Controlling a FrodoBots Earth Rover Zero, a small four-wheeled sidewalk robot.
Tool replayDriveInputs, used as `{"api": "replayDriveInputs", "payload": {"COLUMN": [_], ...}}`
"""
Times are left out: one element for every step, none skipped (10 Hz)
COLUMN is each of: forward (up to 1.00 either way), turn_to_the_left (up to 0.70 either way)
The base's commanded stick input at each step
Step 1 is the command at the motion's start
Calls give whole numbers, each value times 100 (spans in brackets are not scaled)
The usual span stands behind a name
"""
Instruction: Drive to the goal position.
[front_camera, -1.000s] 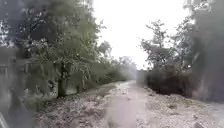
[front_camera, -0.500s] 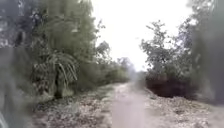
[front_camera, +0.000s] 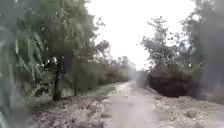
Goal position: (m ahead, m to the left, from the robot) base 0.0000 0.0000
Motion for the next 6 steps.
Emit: {"api": "replayDriveInputs", "payload": {"forward": [45,45,45,45,45,45], "turn_to_the_left": [0,0,0,0,0,0]}}
